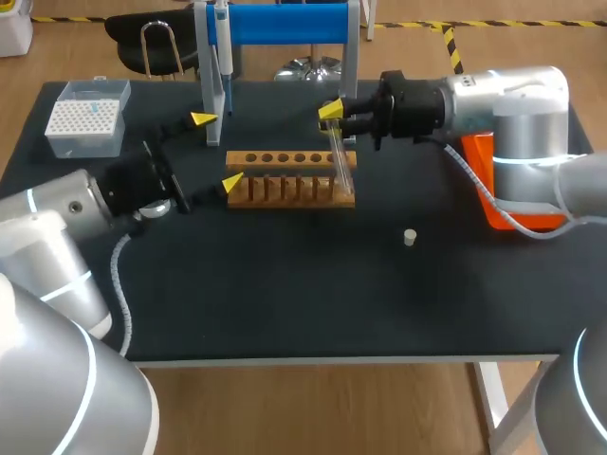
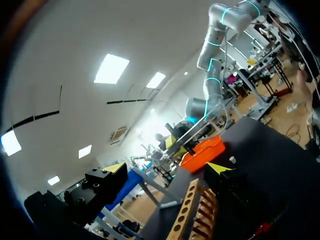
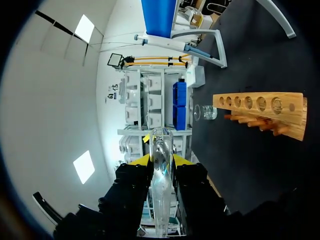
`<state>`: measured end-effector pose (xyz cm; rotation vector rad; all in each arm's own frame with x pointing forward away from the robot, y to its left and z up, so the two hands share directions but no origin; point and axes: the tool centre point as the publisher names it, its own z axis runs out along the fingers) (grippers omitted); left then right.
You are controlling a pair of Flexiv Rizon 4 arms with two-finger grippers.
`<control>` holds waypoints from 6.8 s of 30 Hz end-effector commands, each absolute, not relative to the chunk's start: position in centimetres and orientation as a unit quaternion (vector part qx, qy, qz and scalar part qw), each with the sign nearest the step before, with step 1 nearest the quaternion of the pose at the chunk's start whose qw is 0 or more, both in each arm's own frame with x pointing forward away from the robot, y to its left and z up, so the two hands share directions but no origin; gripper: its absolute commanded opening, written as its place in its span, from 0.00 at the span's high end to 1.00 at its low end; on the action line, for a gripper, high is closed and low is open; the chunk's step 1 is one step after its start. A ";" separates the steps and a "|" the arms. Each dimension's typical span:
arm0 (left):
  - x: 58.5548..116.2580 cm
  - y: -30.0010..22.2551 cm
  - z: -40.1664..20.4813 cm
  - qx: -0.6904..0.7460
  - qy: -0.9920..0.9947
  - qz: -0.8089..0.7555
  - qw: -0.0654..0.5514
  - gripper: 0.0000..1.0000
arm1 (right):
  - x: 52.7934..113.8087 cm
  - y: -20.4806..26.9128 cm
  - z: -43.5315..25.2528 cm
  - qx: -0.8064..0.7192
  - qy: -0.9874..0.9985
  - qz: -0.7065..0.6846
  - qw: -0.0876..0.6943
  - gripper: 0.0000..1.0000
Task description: Invert the test tube, pick up the pipette, mount the tip to pipette, aspirate from beaker and dispense into the tube, eject the tip, return the pipette, and cap with the stopper.
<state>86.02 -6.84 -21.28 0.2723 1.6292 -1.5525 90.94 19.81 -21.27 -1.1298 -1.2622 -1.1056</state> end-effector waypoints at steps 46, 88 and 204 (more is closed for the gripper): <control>83.2 -18.9 -20.8 0.496 0.504 -0.467 0.530 0.00 | 90.9 19.8 -21.2 -0.474 -0.529 -0.463 0.529 1.00; 82.4 -25.5 -20.3 0.506 0.497 -0.499 0.499 0.27 | 90.9 19.8 -21.2 -0.474 -0.529 -0.463 0.529 1.00; 82.6 -25.2 -20.8 0.510 0.489 -0.511 0.490 1.00 | 90.2 10.0 -25.4 -0.274 -0.779 -0.561 0.050 0.00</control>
